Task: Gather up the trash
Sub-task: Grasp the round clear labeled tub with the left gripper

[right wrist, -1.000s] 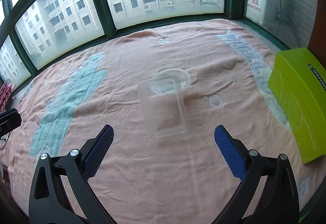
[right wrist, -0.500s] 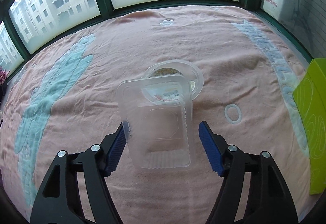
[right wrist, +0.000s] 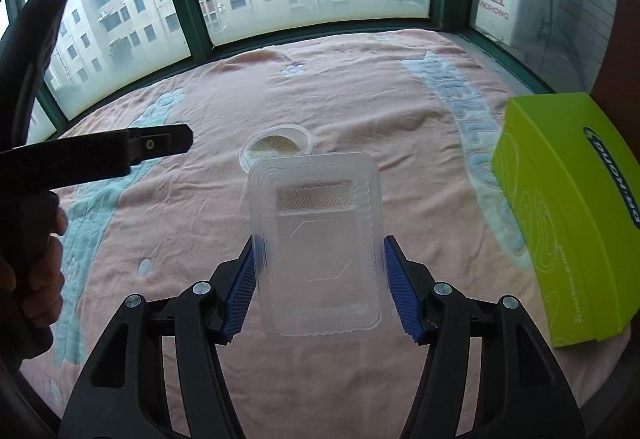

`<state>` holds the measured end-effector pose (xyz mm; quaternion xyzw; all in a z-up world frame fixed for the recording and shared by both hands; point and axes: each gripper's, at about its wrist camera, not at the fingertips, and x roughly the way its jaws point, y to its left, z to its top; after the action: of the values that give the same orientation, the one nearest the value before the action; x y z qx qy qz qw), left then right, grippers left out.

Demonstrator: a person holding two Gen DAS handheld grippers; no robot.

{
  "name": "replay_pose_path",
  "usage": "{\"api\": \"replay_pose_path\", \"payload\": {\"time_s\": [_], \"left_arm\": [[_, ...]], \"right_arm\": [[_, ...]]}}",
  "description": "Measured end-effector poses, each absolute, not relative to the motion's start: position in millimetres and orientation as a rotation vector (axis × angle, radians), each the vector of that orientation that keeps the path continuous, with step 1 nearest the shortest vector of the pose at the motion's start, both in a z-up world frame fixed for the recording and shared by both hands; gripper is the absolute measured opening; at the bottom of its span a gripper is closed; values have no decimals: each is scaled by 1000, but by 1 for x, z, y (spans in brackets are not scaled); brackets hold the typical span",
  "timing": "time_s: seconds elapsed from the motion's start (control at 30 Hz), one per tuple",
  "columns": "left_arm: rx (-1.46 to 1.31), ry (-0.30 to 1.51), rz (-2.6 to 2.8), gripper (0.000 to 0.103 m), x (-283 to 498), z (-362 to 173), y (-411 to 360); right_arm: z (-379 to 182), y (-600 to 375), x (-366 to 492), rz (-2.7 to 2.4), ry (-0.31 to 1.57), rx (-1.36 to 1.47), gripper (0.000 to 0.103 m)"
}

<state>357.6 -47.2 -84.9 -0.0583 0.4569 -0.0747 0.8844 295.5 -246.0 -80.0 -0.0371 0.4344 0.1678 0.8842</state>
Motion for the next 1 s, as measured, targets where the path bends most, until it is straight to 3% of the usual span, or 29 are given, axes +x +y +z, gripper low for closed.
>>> {"api": "replay_pose_path", "payload": {"time_s": [0.23,0.7,0.73,0.77,0.83,1.0], "left_arm": [[-25,978,-235,92,383,-106,-86],[-27,1056,-221,94,427,-143,-99],[-44,1061,-220,90,428,-146,-97],[-59,1066,-223,76,429,-147,-96],[-91,1081,-255,65,429,-150,-96],[-74,1043,-232,65,413,-135,-95]], "right_arm": [[-73,-282,283,309,899,-54,60],[-71,-296,271,314,895,-44,60],[-71,-296,270,314,896,-44,60],[-71,-296,268,314,896,-45,60],[-71,-295,265,310,894,-52,60],[-67,-293,253,300,886,-58,60]]}}
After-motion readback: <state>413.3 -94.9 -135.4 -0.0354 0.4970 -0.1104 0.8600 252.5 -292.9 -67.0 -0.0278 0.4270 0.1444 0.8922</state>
